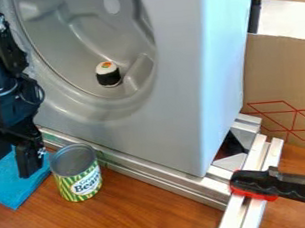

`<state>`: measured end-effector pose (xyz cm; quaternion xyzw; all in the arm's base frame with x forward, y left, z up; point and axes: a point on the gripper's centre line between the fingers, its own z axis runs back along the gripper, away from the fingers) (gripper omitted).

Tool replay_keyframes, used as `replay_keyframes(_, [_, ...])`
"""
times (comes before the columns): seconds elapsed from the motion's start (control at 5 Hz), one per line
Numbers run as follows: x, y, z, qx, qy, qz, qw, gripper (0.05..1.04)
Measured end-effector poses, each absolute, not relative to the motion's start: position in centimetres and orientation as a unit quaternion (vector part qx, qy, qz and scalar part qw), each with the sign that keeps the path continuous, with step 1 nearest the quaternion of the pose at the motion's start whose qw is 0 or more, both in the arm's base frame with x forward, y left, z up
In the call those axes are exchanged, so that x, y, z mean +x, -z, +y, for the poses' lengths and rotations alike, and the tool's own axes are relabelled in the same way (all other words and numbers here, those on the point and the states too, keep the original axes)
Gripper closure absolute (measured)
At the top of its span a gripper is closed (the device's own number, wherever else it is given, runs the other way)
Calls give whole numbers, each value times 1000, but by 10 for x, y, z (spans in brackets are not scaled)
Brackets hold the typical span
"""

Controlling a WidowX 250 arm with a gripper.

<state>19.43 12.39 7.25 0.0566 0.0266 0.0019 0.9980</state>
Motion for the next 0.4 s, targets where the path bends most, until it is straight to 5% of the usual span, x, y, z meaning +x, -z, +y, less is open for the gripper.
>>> replay_keyframes(0.4, [214,-63,138,61,-2,25,998,83])
